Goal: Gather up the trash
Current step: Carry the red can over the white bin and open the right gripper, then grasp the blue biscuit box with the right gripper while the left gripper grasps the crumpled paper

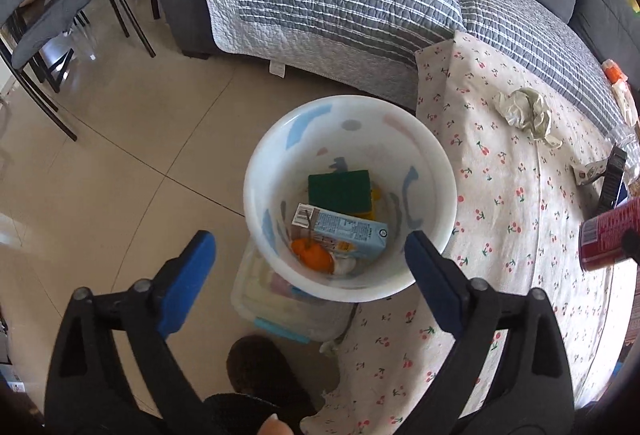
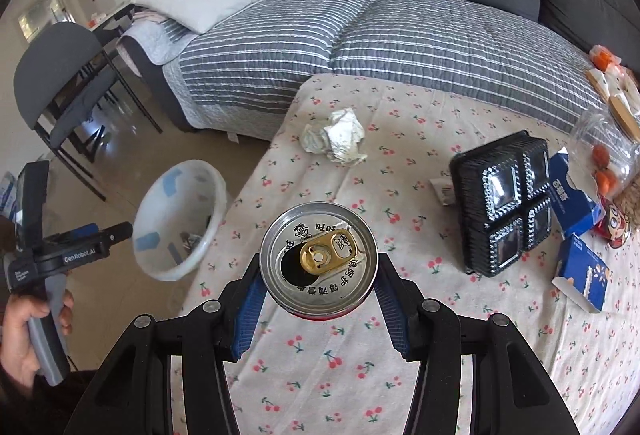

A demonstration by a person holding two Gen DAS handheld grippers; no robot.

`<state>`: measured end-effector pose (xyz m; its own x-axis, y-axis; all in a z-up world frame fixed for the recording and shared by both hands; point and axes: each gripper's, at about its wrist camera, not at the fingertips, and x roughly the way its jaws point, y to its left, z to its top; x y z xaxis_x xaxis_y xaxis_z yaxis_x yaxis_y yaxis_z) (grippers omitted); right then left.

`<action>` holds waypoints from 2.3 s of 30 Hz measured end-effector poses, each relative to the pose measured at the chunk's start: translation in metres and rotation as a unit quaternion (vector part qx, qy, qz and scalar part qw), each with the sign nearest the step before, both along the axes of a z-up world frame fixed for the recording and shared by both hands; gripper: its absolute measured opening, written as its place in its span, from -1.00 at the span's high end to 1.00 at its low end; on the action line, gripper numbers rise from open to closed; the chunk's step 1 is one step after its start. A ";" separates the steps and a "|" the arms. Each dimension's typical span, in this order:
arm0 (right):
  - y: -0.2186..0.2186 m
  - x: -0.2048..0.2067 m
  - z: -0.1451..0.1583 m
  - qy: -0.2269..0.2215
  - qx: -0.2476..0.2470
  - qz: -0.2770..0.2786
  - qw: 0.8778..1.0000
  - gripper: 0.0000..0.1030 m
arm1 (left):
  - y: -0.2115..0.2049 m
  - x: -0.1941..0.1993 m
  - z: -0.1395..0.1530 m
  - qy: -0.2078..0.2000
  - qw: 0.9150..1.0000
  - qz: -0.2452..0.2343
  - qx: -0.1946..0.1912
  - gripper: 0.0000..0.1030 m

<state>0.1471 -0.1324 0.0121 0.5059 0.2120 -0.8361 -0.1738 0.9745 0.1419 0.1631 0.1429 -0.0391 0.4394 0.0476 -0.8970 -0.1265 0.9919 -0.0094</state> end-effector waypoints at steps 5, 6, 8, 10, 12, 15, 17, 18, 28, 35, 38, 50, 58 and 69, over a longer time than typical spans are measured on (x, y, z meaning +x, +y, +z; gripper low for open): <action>0.050 0.015 0.000 -0.008 0.012 0.032 0.999 -0.05 | 0.009 -0.011 0.004 -0.005 0.999 -0.013 0.033 -0.95; 0.060 0.019 -0.002 -0.009 0.018 0.039 0.999 -0.05 | 0.011 -0.013 0.004 -0.005 0.999 -0.014 0.035 -0.96; 0.079 0.027 -0.006 -0.008 0.029 0.050 0.998 -0.05 | 0.016 -0.016 0.006 -0.006 0.999 -0.013 0.036 -0.96; 0.097 0.035 -0.011 -0.006 0.041 0.059 0.997 -0.05 | 0.021 -0.019 0.007 -0.009 0.999 -0.013 0.037 -0.96; 0.112 0.042 -0.018 -0.002 0.048 0.065 0.997 -0.05 | 0.024 -0.020 0.009 -0.013 0.999 -0.013 0.041 -0.97; 0.131 0.054 -0.031 0.008 0.055 0.068 0.996 -0.05 | 0.031 -0.021 0.010 -0.017 0.999 -0.008 0.044 -0.97; 0.140 0.060 -0.039 0.014 0.057 0.067 0.996 -0.05 | 0.036 -0.021 0.010 -0.016 0.999 -0.004 0.039 -0.97; 0.144 0.064 -0.043 0.017 0.057 0.066 0.996 -0.05 | 0.039 -0.021 0.010 -0.014 0.999 -0.003 0.035 -0.97; 0.144 0.075 -0.063 0.043 0.082 0.048 0.994 -0.10 | 0.044 -0.021 0.011 -0.014 1.000 0.000 0.020 -0.97; 0.124 0.066 -0.040 0.018 0.076 0.043 0.996 -0.21 | 0.042 -0.020 0.012 -0.015 1.000 -0.002 0.014 -0.97; 0.109 0.057 -0.031 0.005 0.060 0.040 0.997 -0.27 | 0.039 -0.020 0.013 -0.015 1.000 -0.004 0.015 -0.97; 0.008 0.012 -0.008 -0.019 0.002 -0.012 1.000 -0.53 | 0.004 -0.016 0.016 -0.014 0.999 -0.029 0.003 -0.97; -0.065 -0.013 -0.001 -0.021 -0.020 -0.063 0.998 -0.67 | -0.034 -0.011 0.012 -0.004 0.999 -0.050 0.002 -0.97; -0.187 -0.019 -0.002 0.007 -0.057 -0.173 0.983 -0.71 | -0.089 0.005 0.010 0.010 0.997 -0.070 -0.018 -0.97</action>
<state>0.1281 -0.3194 0.0098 0.5193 -0.0664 -0.8520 0.1712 0.9849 0.0275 0.1680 0.0538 -0.0290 0.4223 -0.0457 -0.9053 0.0124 0.9989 -0.0446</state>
